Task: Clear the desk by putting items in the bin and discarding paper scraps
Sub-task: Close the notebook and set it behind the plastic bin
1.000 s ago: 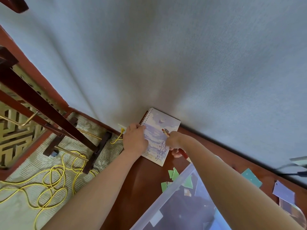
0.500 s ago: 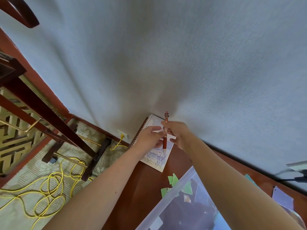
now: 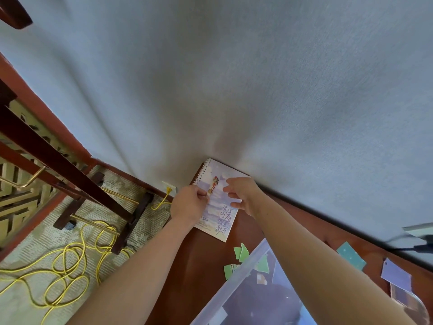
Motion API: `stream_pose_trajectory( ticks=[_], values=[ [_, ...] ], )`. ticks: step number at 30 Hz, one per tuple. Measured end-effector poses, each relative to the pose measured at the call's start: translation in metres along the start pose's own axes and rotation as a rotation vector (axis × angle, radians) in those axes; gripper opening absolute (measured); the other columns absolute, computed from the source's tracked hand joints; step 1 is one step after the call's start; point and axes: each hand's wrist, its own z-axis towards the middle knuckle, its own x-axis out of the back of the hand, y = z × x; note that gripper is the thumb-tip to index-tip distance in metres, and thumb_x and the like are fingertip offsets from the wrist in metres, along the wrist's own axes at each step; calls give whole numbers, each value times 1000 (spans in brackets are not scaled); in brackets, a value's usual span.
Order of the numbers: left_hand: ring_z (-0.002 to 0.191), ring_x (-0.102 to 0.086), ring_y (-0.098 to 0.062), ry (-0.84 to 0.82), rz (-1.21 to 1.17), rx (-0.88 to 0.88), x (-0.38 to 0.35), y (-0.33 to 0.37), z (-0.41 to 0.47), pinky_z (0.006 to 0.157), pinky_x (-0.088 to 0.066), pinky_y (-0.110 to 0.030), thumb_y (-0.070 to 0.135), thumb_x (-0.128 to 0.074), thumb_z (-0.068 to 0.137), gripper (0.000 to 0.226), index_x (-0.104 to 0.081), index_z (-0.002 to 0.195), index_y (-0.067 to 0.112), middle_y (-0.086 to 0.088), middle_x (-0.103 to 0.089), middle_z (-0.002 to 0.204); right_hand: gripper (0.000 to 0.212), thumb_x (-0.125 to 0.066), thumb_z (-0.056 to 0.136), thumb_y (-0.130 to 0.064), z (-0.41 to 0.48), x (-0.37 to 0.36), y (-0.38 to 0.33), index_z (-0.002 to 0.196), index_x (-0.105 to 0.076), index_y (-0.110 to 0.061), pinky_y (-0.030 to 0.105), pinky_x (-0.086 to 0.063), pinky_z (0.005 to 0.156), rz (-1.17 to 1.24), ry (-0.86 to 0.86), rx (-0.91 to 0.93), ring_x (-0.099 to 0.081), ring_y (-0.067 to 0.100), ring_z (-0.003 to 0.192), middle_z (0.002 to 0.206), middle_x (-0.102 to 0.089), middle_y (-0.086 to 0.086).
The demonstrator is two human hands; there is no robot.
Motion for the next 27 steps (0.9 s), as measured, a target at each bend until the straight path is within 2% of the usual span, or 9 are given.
stream_pose_trajectory(
  ticks=[4, 7, 10, 15, 18, 22, 24, 26, 27],
  values=[
    [84, -64, -14, 18, 52, -23, -3, 2, -1, 70, -47, -24, 25, -65, 88, 10, -72, 94, 22, 6, -70, 91, 32, -48, 96, -2, 6, -5, 4, 128, -55, -2, 41, -48, 93, -234, -63, 12, -56, 27, 118, 132, -58, 17],
    [80, -63, -13, 33, 53, -27, -4, 2, 0, 66, -44, -24, 26, -67, 86, 8, -71, 92, 22, 7, -69, 88, 41, -49, 94, -6, 9, -8, 5, 134, -51, -6, 42, -46, 90, -294, -97, 13, -52, 31, 126, 138, -53, 14],
    [82, -63, -13, 34, 56, -17, -6, 1, -1, 66, -42, -24, 27, -66, 86, 7, -70, 92, 23, 7, -68, 87, 43, -46, 95, -6, 8, -10, 5, 137, -47, -4, 44, -46, 93, -336, -101, 13, -49, 33, 129, 141, -50, 15],
    [92, -62, -16, -2, 39, -29, -8, 1, 1, 76, -46, -28, 27, -65, 88, 21, -65, 107, 20, 3, -66, 96, 43, -44, 95, -5, 8, -9, 6, 139, -46, -4, 45, -46, 94, -355, -84, 27, -48, 34, 129, 142, -48, 17],
    [88, -60, -17, -7, 15, -29, -5, 1, 0, 77, -46, -28, 27, -66, 88, 31, -62, 117, 17, 4, -60, 92, 43, -44, 95, -4, 5, -9, 6, 139, -46, -3, 45, -46, 96, -322, -73, 47, -48, 34, 129, 141, -48, 17],
    [89, -59, -15, 16, -73, -53, 3, 3, -5, 76, -47, -29, 27, -63, 89, 31, -61, 119, 19, 5, -59, 95, 32, -42, 99, -6, -7, -6, 2, 128, -55, -6, 43, -49, 98, -164, 4, 137, -55, 33, 120, 128, -58, 21],
    [88, -60, -14, 16, -143, -72, 9, 10, -12, 75, -48, -28, 26, -60, 92, 26, -62, 117, 19, 6, -61, 95, 32, -46, 97, -3, -16, -2, -2, 126, -57, -10, 35, -53, 87, -84, 15, 217, -60, 26, 108, 124, -61, 18],
    [85, -62, -14, 7, -221, -92, 15, 21, -20, 74, -49, -27, 25, -59, 93, 22, -63, 114, 19, 7, -62, 94, 33, -51, 92, 0, -27, 4, -5, 122, -60, -10, 27, -51, 72, -30, 47, 295, -60, 19, 93, 119, -64, 13],
    [84, -62, -14, 0, -252, -101, 18, 27, -26, 75, -50, -28, 24, -59, 94, 20, -63, 112, 19, 8, -61, 94, 31, -52, 91, 1, -34, 8, -6, 119, -60, -10, 26, -50, 70, -7, 66, 331, -59, 17, 88, 115, -65, 12]
  ],
)
